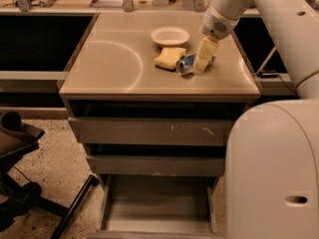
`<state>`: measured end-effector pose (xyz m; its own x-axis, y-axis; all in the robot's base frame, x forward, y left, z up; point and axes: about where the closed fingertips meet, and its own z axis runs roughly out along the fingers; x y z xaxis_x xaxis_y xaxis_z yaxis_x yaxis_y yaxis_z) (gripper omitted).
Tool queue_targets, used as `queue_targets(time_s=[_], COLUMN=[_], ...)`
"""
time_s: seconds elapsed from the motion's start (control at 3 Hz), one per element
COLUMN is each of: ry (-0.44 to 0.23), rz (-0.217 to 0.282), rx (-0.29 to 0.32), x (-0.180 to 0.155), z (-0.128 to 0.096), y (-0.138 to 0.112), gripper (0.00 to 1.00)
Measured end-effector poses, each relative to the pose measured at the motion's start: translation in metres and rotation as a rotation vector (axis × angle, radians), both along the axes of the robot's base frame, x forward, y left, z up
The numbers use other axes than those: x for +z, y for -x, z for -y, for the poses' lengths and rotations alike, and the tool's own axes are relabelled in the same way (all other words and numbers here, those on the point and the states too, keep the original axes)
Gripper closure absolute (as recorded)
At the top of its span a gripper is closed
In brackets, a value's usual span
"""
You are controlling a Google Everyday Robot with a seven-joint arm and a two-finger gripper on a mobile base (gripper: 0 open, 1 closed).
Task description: Place redbull can into bottom drawer
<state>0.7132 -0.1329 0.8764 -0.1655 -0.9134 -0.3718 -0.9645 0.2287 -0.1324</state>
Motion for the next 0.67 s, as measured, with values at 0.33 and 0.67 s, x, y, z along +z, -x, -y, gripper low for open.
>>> queue_targets(time_s=[0.33,0.67], ry=[-0.019,-0.095], rz=[-0.013,-0.046], rx=[0.036,0.121], x=[-0.008,-0.049], z=[-0.004,-0.022], y=[-0.009,-0.032], gripper=[0.00,0.00])
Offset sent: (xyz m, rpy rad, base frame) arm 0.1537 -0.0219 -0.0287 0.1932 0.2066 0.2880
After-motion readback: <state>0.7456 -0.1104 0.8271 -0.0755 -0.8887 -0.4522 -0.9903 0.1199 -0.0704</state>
